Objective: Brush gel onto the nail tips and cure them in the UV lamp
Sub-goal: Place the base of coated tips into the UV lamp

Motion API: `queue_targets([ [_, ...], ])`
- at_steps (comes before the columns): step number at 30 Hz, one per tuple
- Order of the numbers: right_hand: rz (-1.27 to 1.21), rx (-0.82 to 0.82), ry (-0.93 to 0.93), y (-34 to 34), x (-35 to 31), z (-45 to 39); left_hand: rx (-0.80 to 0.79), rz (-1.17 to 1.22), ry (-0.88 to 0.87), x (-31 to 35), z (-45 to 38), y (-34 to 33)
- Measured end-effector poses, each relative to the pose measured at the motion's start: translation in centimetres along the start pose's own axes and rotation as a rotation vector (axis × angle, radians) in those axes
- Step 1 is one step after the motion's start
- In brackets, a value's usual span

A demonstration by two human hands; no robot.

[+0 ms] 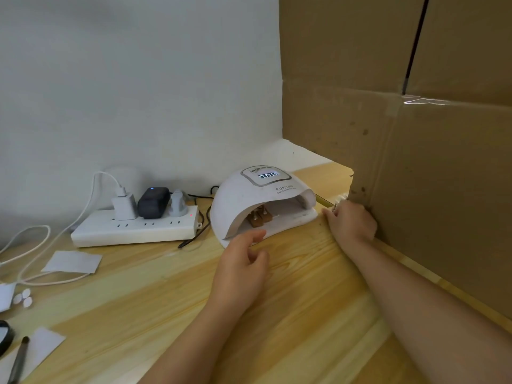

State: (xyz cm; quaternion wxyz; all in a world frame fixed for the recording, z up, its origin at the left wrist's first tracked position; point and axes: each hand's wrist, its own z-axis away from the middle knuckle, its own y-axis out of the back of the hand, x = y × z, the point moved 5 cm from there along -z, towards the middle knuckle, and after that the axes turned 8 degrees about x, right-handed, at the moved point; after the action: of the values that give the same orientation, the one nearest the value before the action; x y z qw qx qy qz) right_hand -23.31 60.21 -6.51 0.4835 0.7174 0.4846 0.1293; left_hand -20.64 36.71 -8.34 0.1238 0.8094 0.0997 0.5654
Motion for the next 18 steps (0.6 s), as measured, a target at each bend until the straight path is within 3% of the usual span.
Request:
queue_targets([
  [10, 0.010, -0.005, 0.067, 0.0, -0.6, 0.3, 0.002, 0.018, 0.070, 0.1, -0.1, 0.3],
  [15, -0.619, 0.145, 0.008, 2.6, -0.9, 0.4, -0.024, 0.002, 0.089, 0.0, -0.1, 0.2],
  [18, -0.851, 0.155, 0.134, 5.2, -3.6, -0.2, -0.041, -0.025, 0.085, 0.0, -0.1, 0.0],
])
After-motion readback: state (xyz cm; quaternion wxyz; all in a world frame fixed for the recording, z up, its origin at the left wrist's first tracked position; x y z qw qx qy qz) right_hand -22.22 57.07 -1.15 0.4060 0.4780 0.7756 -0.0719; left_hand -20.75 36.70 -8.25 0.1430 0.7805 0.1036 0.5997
